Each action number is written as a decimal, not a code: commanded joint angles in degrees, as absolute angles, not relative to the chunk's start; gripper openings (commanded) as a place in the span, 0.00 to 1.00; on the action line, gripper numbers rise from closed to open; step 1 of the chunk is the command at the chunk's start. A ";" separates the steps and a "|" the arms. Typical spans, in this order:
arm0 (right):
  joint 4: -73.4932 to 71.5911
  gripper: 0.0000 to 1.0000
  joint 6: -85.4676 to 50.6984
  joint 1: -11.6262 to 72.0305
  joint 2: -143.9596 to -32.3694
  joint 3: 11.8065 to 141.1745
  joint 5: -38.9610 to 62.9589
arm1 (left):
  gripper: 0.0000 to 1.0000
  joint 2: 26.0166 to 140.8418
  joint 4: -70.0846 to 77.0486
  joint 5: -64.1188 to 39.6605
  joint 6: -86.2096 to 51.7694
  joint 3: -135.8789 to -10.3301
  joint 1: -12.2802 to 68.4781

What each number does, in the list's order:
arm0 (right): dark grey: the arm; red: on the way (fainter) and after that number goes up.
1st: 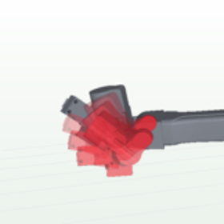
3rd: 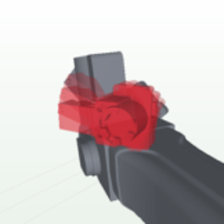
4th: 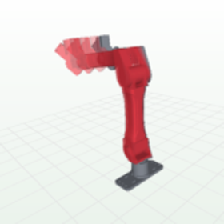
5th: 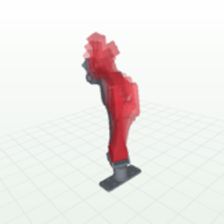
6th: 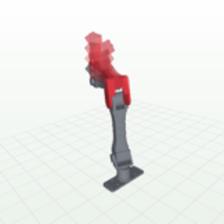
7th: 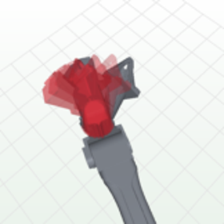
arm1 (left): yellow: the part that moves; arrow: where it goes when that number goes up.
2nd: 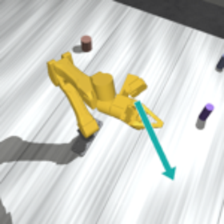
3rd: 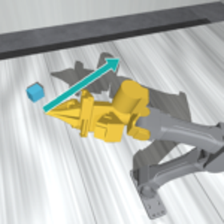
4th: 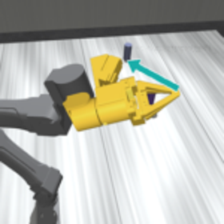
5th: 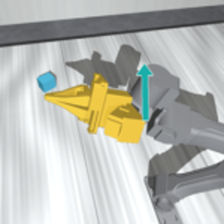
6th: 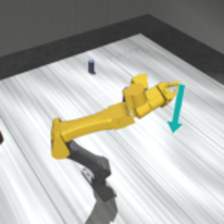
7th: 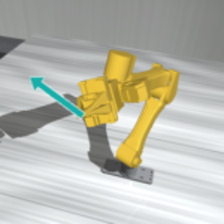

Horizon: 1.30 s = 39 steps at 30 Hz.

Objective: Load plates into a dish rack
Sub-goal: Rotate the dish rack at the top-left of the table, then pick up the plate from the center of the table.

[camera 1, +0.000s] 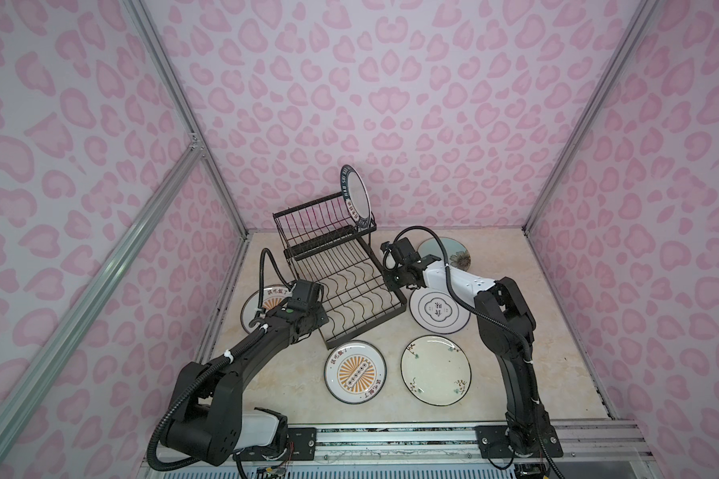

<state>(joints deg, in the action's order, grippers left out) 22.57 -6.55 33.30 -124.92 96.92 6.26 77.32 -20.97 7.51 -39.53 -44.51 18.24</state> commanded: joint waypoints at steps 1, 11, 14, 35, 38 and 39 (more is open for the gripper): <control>22.30 0.15 -6.68 33.33 -124.72 97.34 6.51 | 0.18 76.38 -17.55 4.72 -38.40 -44.45 18.46; 21.11 0.25 -7.40 32.80 -122.43 96.05 5.58 | 0.45 73.99 -19.37 7.15 -38.04 -45.13 18.46; 19.91 0.27 -7.90 32.16 -120.11 94.35 5.58 | 0.46 72.34 -20.43 8.28 -37.64 -45.67 18.46; 6.92 0.40 -16.96 16.97 -92.83 62.04 9.90 | 0.48 61.38 -19.42 8.15 -39.42 -46.84 20.34; 5.16 0.41 -18.35 11.37 -89.48 56.00 13.10 | 0.48 62.24 -18.14 6.99 -39.81 -47.03 21.16; 4.79 0.40 -18.81 9.43 -88.58 54.08 14.12 | 0.49 62.80 -17.65 6.66 -39.98 -47.26 21.39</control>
